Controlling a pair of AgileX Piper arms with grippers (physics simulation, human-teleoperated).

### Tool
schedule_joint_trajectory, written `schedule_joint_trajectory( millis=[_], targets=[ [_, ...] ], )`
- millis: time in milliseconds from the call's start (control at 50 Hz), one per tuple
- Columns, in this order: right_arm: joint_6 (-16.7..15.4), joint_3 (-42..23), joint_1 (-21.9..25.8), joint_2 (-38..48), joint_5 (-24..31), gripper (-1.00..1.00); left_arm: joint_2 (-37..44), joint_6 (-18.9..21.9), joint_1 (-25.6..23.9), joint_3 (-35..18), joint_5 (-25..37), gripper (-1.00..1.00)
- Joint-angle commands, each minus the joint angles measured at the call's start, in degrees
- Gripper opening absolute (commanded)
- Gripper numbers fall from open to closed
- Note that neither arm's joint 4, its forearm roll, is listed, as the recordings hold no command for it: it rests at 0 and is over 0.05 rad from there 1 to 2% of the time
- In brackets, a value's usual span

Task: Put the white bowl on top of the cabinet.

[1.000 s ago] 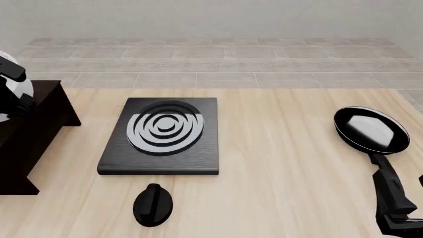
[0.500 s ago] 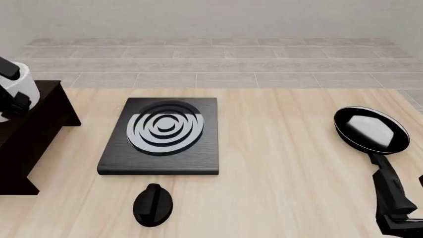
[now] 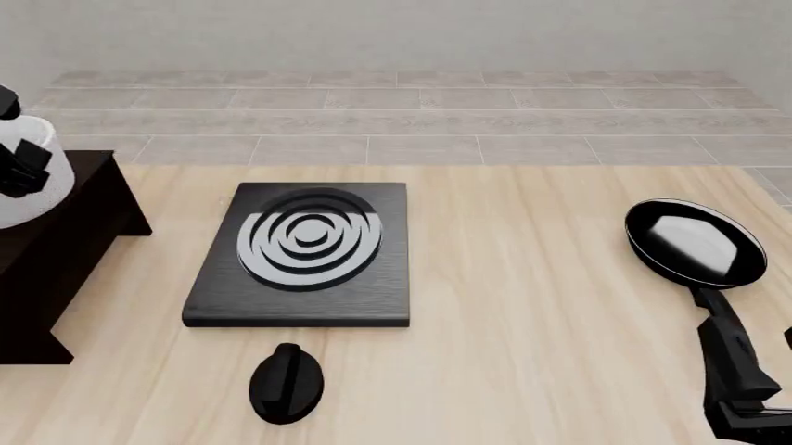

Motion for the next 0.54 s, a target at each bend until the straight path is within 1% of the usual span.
schedule_joint_trajectory(
  millis=[20, 80, 180, 220, 400, 460, 480, 540],
  targets=[
    [0.00, 0.00, 0.00, 0.00, 0.00, 1.00, -8.18, -0.64, -0.99, 2.85, -5.49, 1.00],
    [0.00, 0.00, 0.00, 0.00, 0.00, 1.00, -9.11, -1.47, -1.46, 2.49, -5.02, 1.00],
    [0.00, 0.00, 0.00, 0.00, 0.00, 1.00, -11.86, -1.26, -2.48, 4.35, -4.70, 1.00],
    [0.00, 0.00, 0.00, 0.00, 0.00, 1.00, -12.91, -2.29, -2.93, 4.63, -4.18, 1.00],
    [0.00, 0.00, 0.00, 0.00, 0.00, 1.00, -18.00, -3.27, -4.35, 7.04, -4.46, 1.00],
    [0.00, 0.00, 0.00, 0.00, 0.00, 1.00, -20.28, -3.90, -5.47, 8.28, -4.69, 1.00],
    [0.00, 0.00, 0.00, 0.00, 0.00, 1.00, -21.35, -4.67, -5.99, 8.51, -4.61, 1.00],
    [0.00, 0.00, 0.00, 0.00, 0.00, 1.00, -24.02, -4.42, -7.00, 9.56, -4.89, 1.00]
  ],
)
